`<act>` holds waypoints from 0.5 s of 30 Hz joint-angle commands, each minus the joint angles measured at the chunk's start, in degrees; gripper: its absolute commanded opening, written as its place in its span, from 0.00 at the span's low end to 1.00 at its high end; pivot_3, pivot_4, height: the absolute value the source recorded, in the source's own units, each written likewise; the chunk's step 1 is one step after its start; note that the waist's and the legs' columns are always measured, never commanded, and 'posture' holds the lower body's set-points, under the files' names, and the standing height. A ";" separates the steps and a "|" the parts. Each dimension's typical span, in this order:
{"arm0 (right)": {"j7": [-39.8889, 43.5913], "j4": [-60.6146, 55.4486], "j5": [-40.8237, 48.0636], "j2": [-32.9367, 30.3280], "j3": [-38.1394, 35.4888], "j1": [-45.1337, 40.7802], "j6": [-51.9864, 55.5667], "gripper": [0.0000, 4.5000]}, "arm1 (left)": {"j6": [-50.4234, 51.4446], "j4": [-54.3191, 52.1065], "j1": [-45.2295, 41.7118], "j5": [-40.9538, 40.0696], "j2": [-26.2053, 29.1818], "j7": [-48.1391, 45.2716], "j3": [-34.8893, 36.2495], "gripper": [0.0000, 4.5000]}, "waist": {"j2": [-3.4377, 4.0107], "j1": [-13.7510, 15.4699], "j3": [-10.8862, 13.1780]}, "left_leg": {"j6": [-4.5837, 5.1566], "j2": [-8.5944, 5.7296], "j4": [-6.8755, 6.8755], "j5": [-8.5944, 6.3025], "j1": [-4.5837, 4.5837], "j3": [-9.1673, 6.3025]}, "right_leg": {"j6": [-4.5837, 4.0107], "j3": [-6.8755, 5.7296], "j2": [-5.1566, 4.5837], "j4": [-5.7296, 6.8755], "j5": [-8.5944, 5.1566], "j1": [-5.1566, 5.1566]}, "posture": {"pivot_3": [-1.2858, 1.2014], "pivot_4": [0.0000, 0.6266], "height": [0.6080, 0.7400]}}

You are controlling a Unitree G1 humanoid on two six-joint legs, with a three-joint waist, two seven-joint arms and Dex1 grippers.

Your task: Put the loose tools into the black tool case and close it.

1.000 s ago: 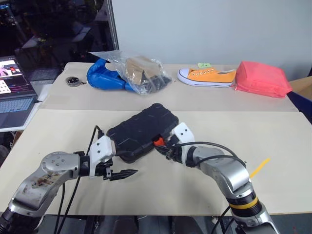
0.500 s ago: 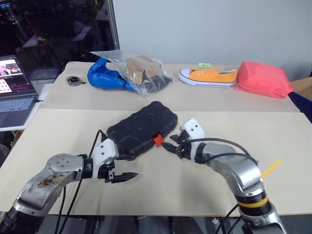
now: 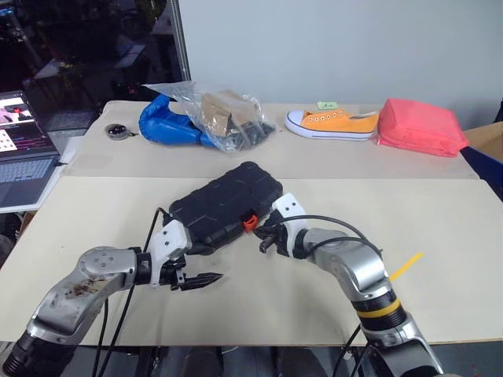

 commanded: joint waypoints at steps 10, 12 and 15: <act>2.77 -4.25 0.53 -0.50 -1.68 -0.16 -2.77 0.02 | 3.80 2.47 -5.77 -1.73 -0.89 5.12 1.99 0.79 | 0.00 -0.31 0.00 | 0.00 -0.04 -0.02 0.00 -0.15 -0.06 | 0.01 -0.01 0.00 0.02 0.00 -0.15 | 0.52 0.24 1.00; 4.12 -6.08 1.17 -2.19 -1.78 0.54 -1.43 0.02 | 3.92 3.33 -5.63 -0.74 -0.76 4.81 0.59 0.79 | 0.00 -0.22 0.00 | 0.00 -0.04 -0.02 0.00 -0.16 -0.05 | 0.01 -0.01 0.00 0.01 0.00 -0.16 | 0.52 0.24 1.00; 5.60 -8.61 2.43 -4.26 -2.79 1.44 0.24 0.02 | 3.85 4.00 -5.36 0.35 -0.78 4.46 -0.60 0.79 | 0.02 -0.01 -0.01 | 0.00 -0.06 -0.03 0.00 -0.16 -0.03 | 0.02 -0.01 -0.03 0.00 -0.01 -0.15 | 0.52 0.24 1.00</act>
